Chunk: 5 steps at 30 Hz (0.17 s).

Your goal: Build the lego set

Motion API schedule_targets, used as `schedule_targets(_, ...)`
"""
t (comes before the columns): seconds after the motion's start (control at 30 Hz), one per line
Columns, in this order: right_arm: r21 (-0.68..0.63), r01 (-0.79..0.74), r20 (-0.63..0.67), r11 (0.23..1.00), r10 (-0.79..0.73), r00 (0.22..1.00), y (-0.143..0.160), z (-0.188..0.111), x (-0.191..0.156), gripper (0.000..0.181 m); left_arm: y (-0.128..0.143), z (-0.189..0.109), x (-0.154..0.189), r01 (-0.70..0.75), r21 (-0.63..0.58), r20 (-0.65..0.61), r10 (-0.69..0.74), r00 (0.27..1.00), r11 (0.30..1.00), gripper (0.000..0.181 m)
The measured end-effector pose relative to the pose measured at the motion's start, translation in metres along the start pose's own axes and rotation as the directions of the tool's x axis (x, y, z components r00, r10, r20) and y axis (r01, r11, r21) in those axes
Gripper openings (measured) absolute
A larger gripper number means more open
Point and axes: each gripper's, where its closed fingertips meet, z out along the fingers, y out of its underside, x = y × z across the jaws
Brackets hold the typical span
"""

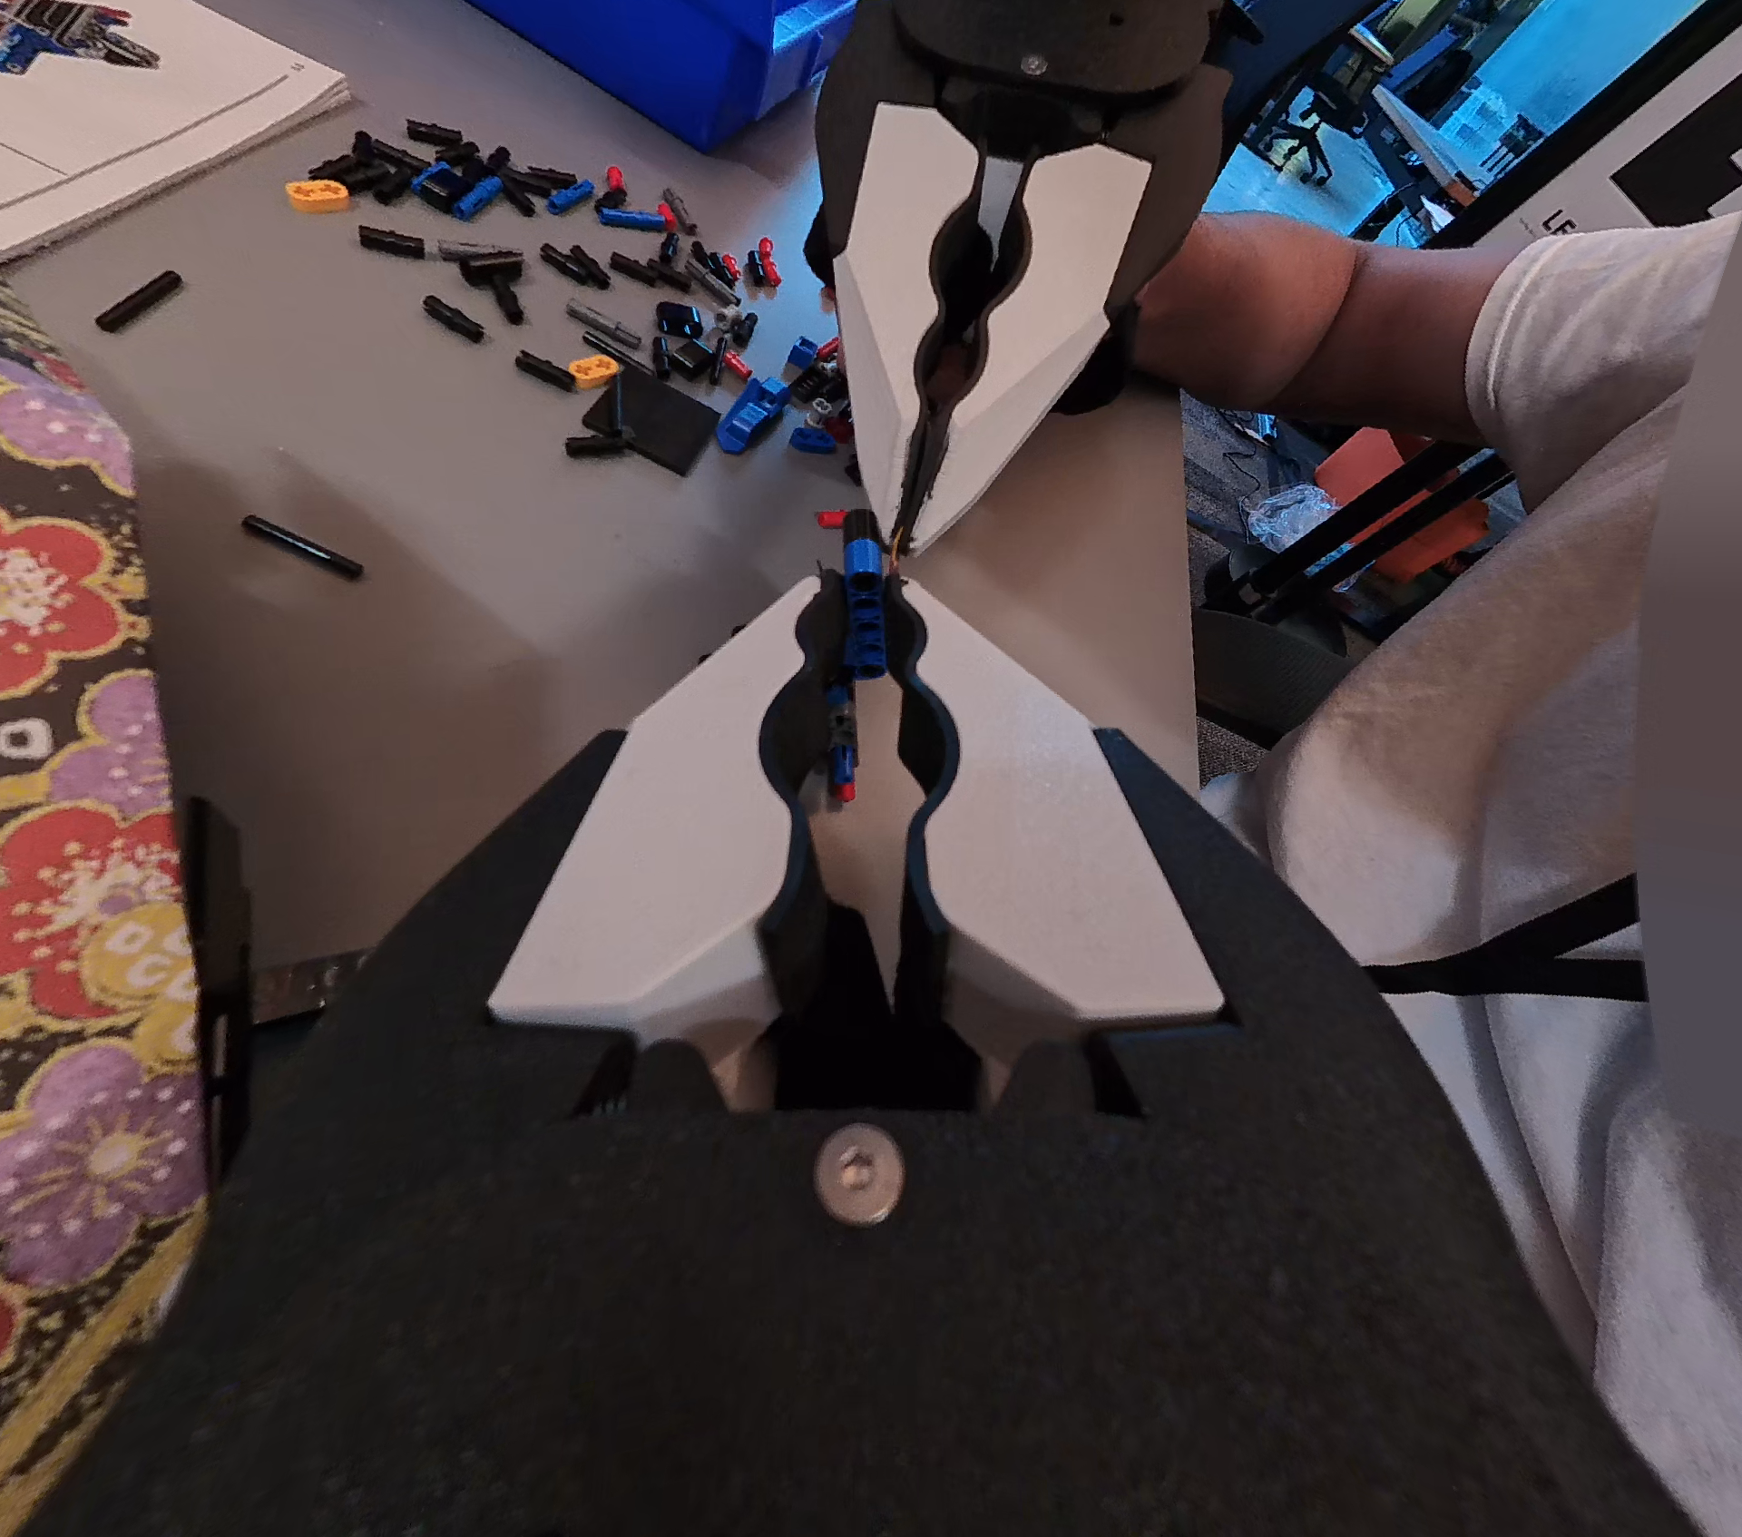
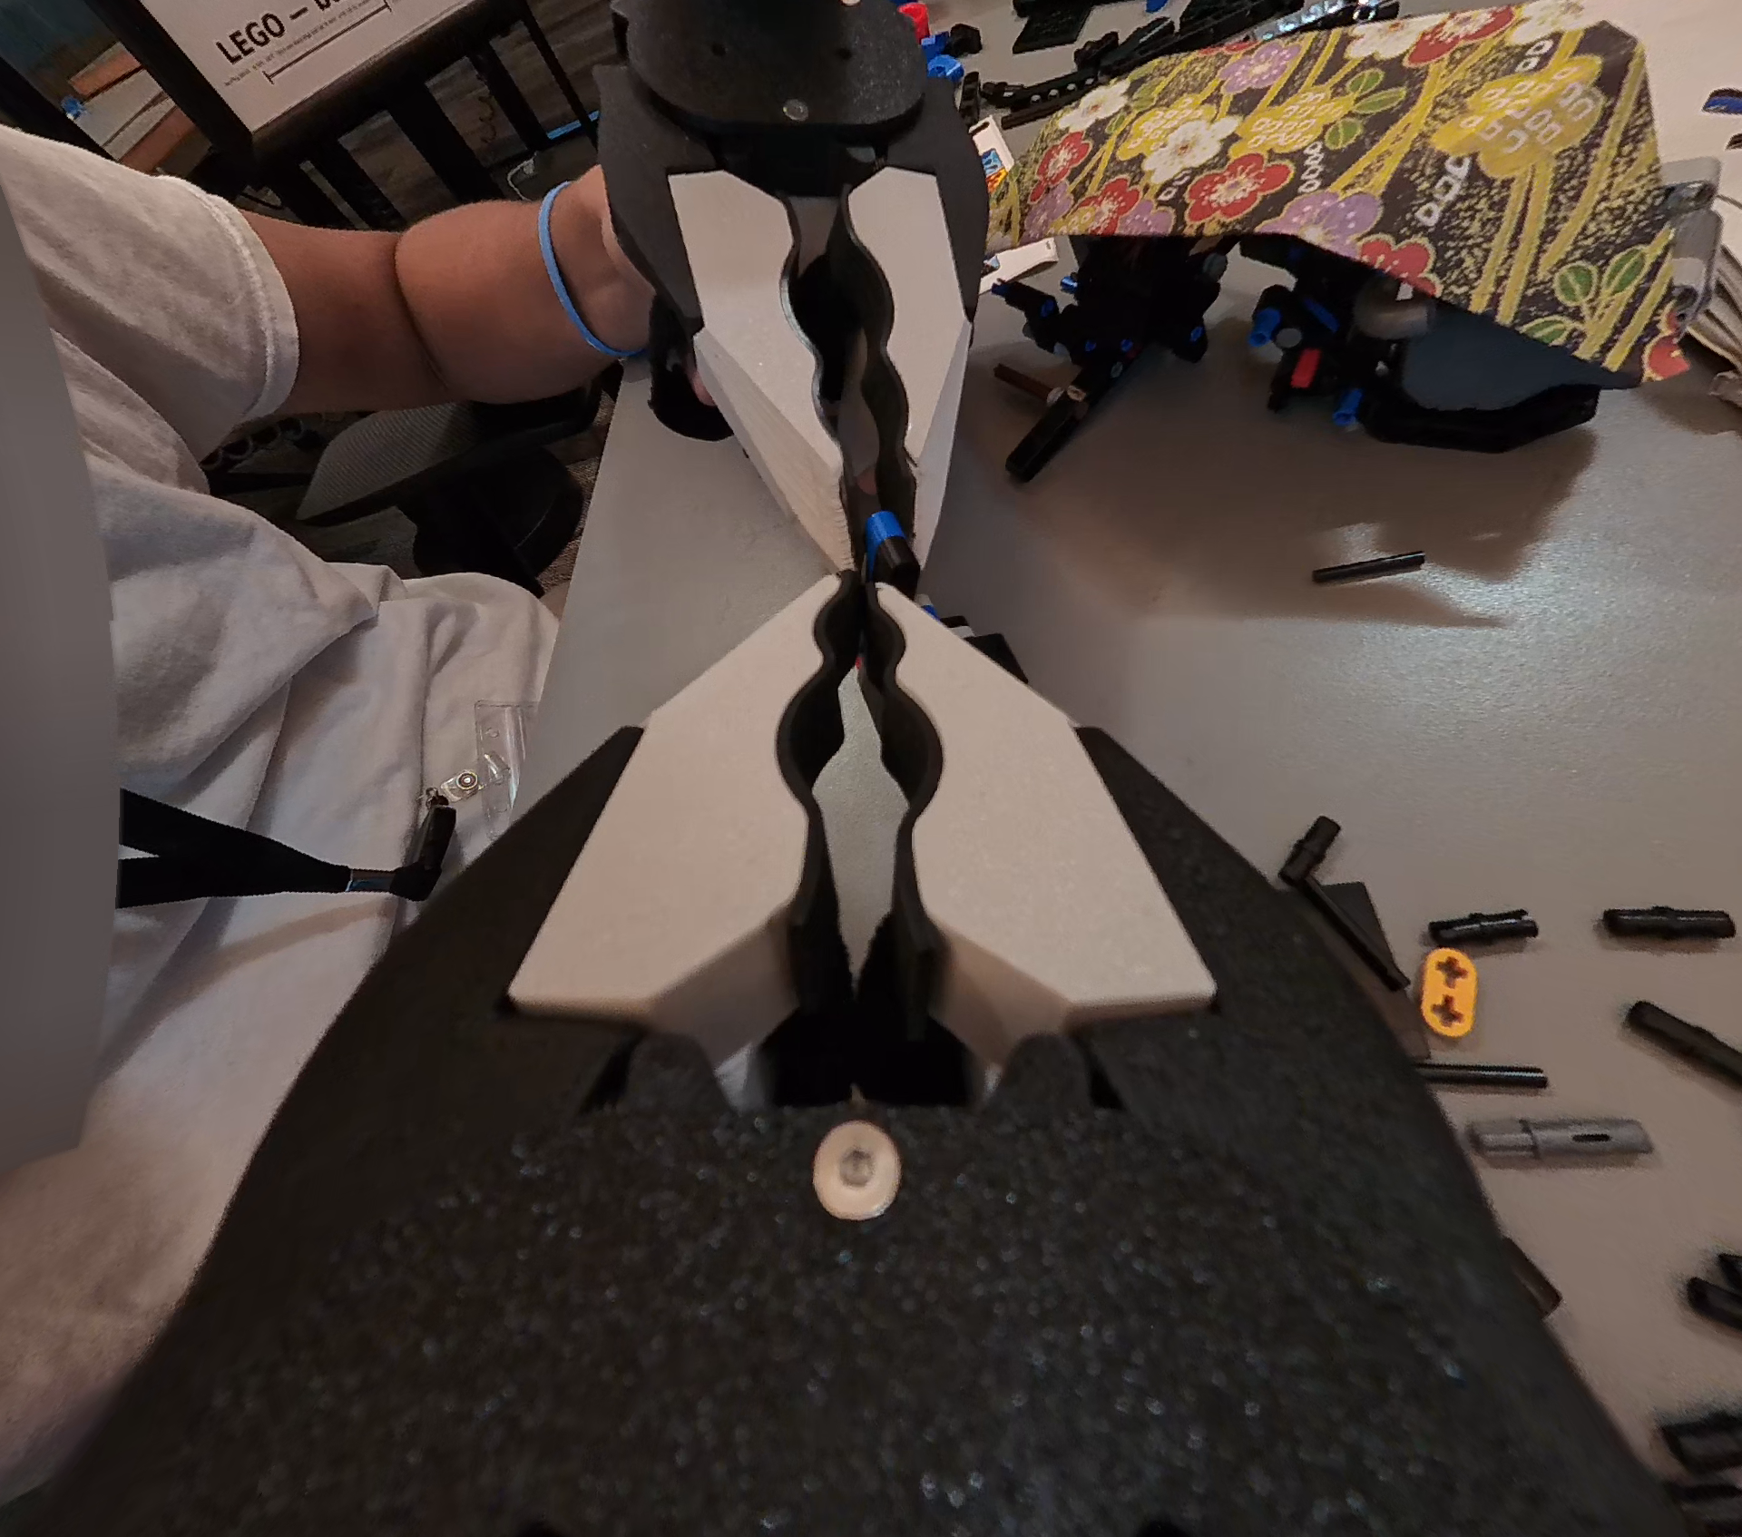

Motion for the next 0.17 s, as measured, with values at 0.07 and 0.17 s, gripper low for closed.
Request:
schedule_targets(0.07,0.0,0.002,-0.001,1.0,-0.002,1.0,0.0,0.0,0.0001,0.0,0.0,0.0,0.0001,0.0,0.0,0.0,0.0,1.0,1.0,0.005)
schedule_targets(0.17,-0.001,0.008,-0.005,1.0,-0.008,1.0,-0.0001,-0.0001,0.0002,0.0,0.0,-0.0001,0.0,0.0,0.0,0.0,0.0,1.0,1.0,0.005)
